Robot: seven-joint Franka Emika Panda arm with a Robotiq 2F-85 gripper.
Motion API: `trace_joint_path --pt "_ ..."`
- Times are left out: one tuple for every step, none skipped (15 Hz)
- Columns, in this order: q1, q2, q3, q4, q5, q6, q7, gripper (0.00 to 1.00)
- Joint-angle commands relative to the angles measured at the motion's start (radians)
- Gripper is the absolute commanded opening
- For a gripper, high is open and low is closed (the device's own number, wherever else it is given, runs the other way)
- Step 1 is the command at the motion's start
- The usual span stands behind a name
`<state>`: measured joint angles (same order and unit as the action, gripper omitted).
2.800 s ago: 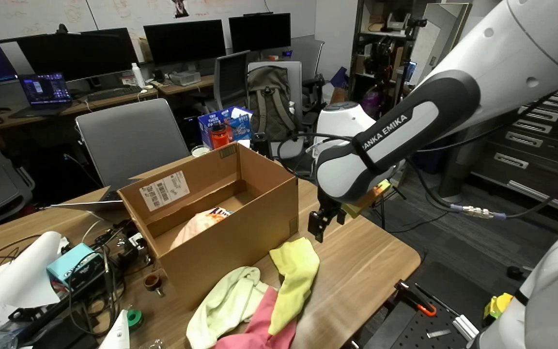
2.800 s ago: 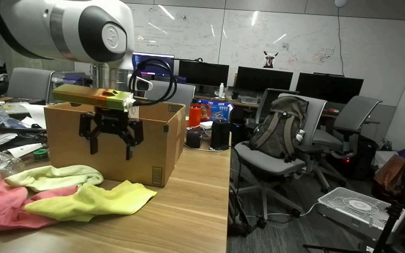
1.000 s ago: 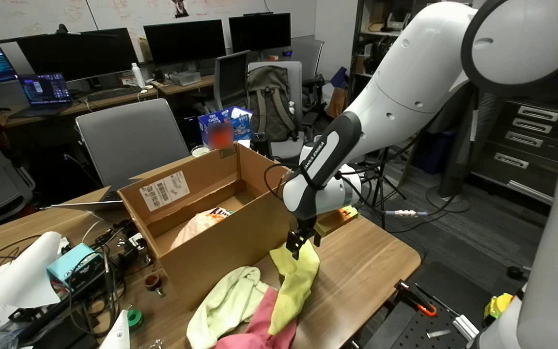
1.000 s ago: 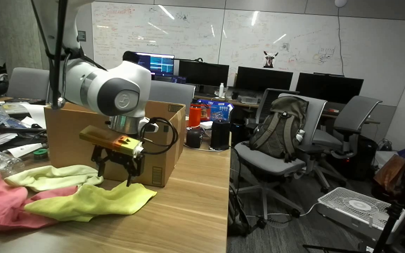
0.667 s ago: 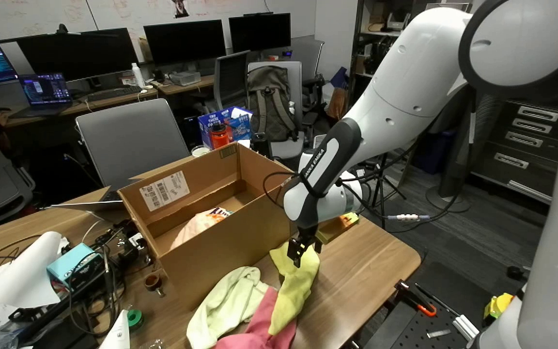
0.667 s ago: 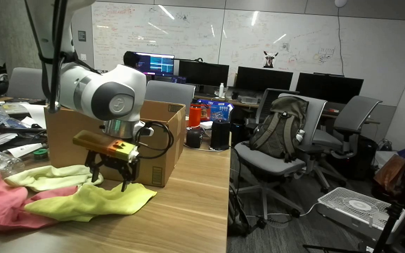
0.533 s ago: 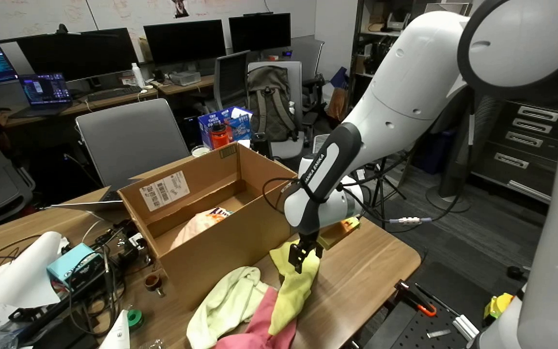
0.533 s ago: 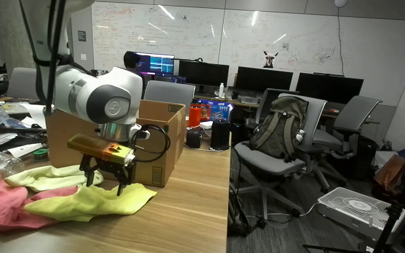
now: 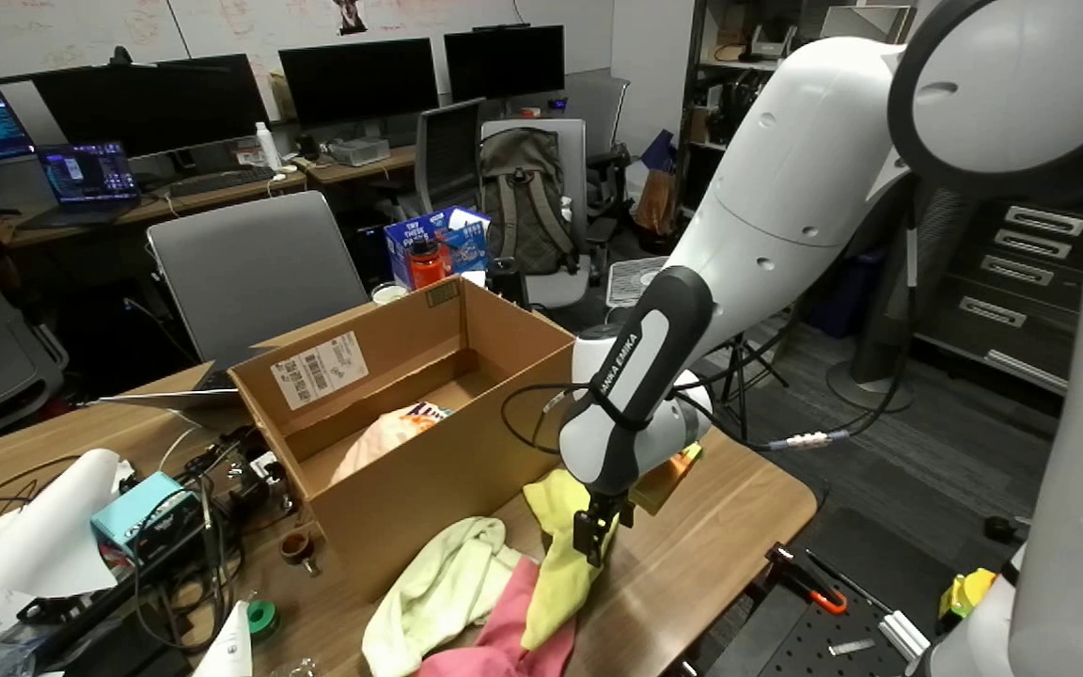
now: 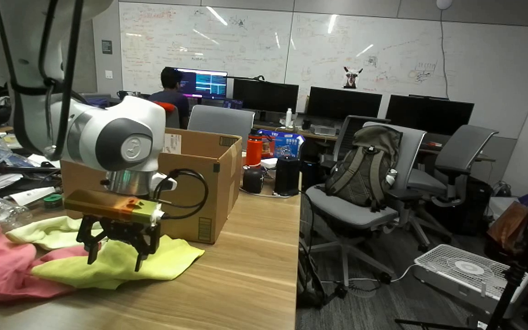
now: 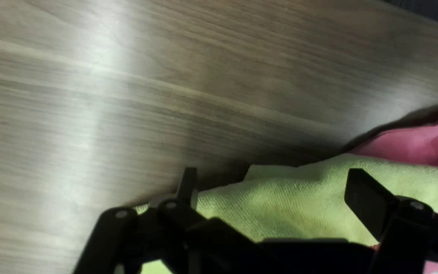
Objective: Put the yellow and pink clothes in the box.
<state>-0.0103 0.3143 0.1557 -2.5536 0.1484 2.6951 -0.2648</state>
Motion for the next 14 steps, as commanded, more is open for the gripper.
trace_joint_path --pt "0.009 0.002 0.008 0.002 -0.034 0.015 -0.008 1.00" --pt "0.006 0.007 0.018 0.008 -0.025 0.015 -0.015 1.00" --pt "0.008 0.013 0.021 0.012 -0.024 0.027 -0.015 1.00" --pt "0.004 0.018 0.031 0.018 -0.013 0.028 -0.022 1.00" --pt "0.001 0.023 0.039 0.026 -0.006 0.027 -0.026 1.00" --pt "-0.003 0.028 0.050 0.034 0.003 0.020 -0.033 1.00" --pt "-0.002 0.037 0.052 0.041 0.002 0.025 -0.031 1.00" --pt "-0.002 0.045 0.055 0.049 0.000 0.026 -0.031 1.00" --pt "-0.007 0.054 0.062 0.059 0.006 0.021 -0.036 1.00" --pt "-0.011 0.068 0.066 0.070 0.009 0.023 -0.039 1.00" --pt "-0.009 0.083 0.063 0.082 0.004 0.025 -0.035 1.00" --pt "-0.010 0.096 0.061 0.092 -0.001 0.028 -0.034 1.00" --pt "-0.009 0.113 0.056 0.105 -0.007 0.025 -0.029 1.00" --pt "-0.010 0.124 0.055 0.115 -0.010 0.024 -0.026 1.00"
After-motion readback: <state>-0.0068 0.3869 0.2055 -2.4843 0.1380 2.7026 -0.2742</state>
